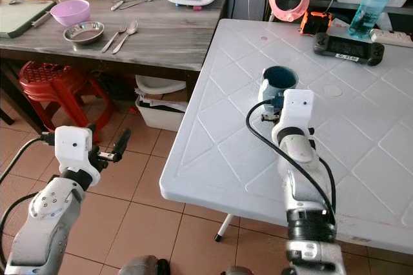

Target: Setting the table

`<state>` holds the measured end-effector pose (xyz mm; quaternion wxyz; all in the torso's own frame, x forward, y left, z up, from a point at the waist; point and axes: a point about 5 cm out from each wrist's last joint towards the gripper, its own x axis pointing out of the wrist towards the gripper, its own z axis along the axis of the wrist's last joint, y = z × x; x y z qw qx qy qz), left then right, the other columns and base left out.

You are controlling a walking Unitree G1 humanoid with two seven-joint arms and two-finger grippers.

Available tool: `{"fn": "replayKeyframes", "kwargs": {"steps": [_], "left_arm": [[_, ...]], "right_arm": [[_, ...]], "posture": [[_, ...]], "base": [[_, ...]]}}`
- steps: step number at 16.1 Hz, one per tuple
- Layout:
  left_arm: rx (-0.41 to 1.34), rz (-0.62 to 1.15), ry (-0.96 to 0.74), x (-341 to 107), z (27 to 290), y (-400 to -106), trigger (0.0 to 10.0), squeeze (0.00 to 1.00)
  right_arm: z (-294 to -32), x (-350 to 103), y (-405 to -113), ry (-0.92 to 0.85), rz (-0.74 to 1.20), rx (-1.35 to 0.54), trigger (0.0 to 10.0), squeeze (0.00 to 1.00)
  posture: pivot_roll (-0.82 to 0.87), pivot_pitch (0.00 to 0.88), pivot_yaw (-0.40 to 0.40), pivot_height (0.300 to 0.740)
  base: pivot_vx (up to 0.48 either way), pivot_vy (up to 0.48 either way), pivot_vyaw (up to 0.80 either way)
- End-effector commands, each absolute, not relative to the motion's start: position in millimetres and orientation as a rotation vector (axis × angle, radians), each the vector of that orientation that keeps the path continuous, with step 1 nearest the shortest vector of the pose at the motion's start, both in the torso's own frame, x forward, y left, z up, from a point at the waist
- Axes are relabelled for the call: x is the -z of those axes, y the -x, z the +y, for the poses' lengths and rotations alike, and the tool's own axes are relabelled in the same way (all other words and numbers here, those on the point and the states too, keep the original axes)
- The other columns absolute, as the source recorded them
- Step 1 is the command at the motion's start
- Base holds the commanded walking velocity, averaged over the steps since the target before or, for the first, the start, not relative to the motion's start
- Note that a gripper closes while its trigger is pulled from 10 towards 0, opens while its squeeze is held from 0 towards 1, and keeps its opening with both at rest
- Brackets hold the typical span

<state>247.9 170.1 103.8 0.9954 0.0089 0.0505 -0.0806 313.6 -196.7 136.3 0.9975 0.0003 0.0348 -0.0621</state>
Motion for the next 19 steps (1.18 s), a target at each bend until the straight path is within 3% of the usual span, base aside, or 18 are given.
{"fn": "replayKeyframes", "kwargs": {"steps": [1, 3, 4, 5, 13, 19], "left_arm": [[0.143, 0.092, -0.026, -105, 172, -252, 10.0, 0.00], [0.135, 0.082, -0.016, -105, 171, -256, 10.0, 0.00], [0.129, 0.071, -0.014, -106, 169, -259, 10.0, 0.00], [0.129, 0.059, -0.014, -107, 168, -263, 10.0, 0.00], [0.030, -0.047, -0.038, -113, 164, -281, 10.0, 0.00], [0.062, -0.078, -0.069, -115, 160, -284, 10.0, 0.00]], "right_arm": [[-192, -157, -312, -0.021, -0.044, 0.107, 0.0, 0.00], [-186, -160, -305, -0.043, -0.075, 0.094, 0.2, 0.00], [-181, -160, -298, -0.054, -0.090, 0.080, 5.5, 0.00], [-178, -160, -294, -0.051, -0.100, 0.069, 10.0, 0.00], [-174, -152, -263, -0.059, -0.141, 0.074, 10.0, 0.00], [-171, -154, -266, -0.063, -0.157, 0.063, 10.0, 0.00]], "posture": [[0.00, 0.000, 0.024, 0.740], [-0.01, 0.000, 0.013, 0.740], [-0.01, 0.000, 0.006, 0.740], [-0.02, 0.000, 0.005, 0.740], [-0.05, 0.000, 0.009, 0.740], [-0.05, 0.000, 0.017, 0.740]], "base": [[0.000, 0.000, 0.00], [0.000, 0.480, 0.00], [0.000, 0.480, 0.00], [0.000, 0.480, 0.00], [0.000, 0.480, 0.00], [0.048, 0.446, 0.00]]}}
